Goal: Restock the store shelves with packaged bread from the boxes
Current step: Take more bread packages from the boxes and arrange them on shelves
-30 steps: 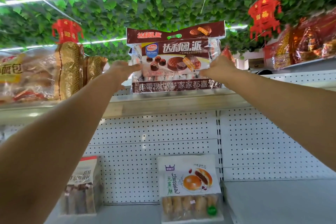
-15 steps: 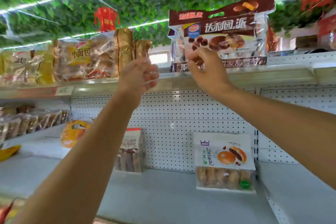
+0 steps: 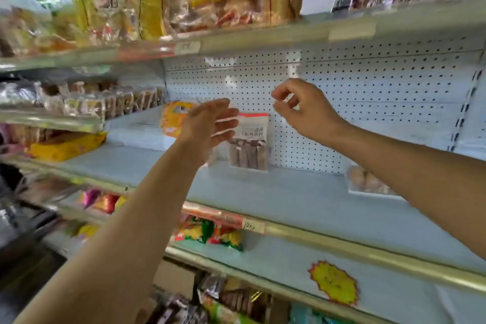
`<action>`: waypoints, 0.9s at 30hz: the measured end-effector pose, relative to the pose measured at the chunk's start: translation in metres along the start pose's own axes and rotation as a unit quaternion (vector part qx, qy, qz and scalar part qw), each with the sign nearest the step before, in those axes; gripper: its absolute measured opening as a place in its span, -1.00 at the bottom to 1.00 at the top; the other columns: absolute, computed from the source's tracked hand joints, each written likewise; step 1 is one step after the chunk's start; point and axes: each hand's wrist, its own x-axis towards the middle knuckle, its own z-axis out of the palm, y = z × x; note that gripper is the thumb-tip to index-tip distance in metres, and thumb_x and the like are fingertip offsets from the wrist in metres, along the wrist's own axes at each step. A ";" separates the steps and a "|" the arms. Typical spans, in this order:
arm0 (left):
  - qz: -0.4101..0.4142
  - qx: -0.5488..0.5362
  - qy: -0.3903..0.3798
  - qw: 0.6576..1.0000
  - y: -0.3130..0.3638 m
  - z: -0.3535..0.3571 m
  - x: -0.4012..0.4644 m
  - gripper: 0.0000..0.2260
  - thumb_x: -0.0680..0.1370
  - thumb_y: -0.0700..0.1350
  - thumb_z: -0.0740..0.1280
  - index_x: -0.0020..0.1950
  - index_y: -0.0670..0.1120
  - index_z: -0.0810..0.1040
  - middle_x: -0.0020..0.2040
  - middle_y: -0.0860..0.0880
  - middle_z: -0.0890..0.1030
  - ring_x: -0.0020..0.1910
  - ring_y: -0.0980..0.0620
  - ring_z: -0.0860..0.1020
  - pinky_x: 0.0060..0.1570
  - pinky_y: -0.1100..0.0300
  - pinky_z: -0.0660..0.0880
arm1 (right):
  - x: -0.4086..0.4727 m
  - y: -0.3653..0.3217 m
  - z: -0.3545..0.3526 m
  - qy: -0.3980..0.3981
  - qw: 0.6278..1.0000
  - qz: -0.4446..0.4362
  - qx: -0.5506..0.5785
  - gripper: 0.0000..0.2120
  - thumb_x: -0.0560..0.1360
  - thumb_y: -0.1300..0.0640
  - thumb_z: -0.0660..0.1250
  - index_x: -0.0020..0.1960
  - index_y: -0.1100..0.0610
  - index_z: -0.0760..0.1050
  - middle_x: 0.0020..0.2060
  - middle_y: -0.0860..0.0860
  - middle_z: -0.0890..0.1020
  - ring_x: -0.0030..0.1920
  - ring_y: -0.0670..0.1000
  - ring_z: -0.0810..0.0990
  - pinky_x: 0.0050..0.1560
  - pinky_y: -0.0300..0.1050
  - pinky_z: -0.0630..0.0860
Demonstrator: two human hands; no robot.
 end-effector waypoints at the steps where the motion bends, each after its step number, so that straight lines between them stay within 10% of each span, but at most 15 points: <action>1: -0.013 0.005 0.003 1.000 -0.008 -0.018 -0.003 -0.91 0.62 -0.11 0.31 0.07 -0.05 0.58 -0.16 0.02 0.70 -0.22 0.04 0.65 -0.15 0.17 0.57 | -0.003 -0.007 0.017 -0.014 1.000 0.009 0.012 -0.87 0.55 0.21 0.33 0.09 0.17 0.54 -0.02 -0.02 0.57 -0.15 0.09 0.58 -0.13 -0.20 0.51; 11: -0.173 -0.001 0.080 0.982 -0.106 -0.158 -0.042 -0.91 0.60 -0.11 0.34 0.05 -0.07 0.61 -0.19 0.01 0.72 -0.26 0.05 0.67 -0.24 0.19 0.57 | -0.055 -0.037 0.178 -0.167 0.972 0.140 0.087 -0.87 0.52 0.26 0.37 0.06 0.26 0.58 -0.11 0.04 0.60 -0.21 -0.09 0.51 -0.28 -0.49 0.38; 27: -0.406 -0.115 0.268 0.866 -0.339 -0.267 -0.094 -0.88 0.61 -0.12 0.33 0.08 -0.15 0.57 -0.29 -0.02 0.66 -0.36 0.08 0.60 -0.35 0.19 0.57 | -0.186 0.057 0.367 -0.370 0.806 0.418 0.198 -0.91 0.58 0.21 0.31 -0.08 0.12 0.56 -0.13 0.07 0.65 -0.27 -0.04 0.59 -0.29 -0.16 0.53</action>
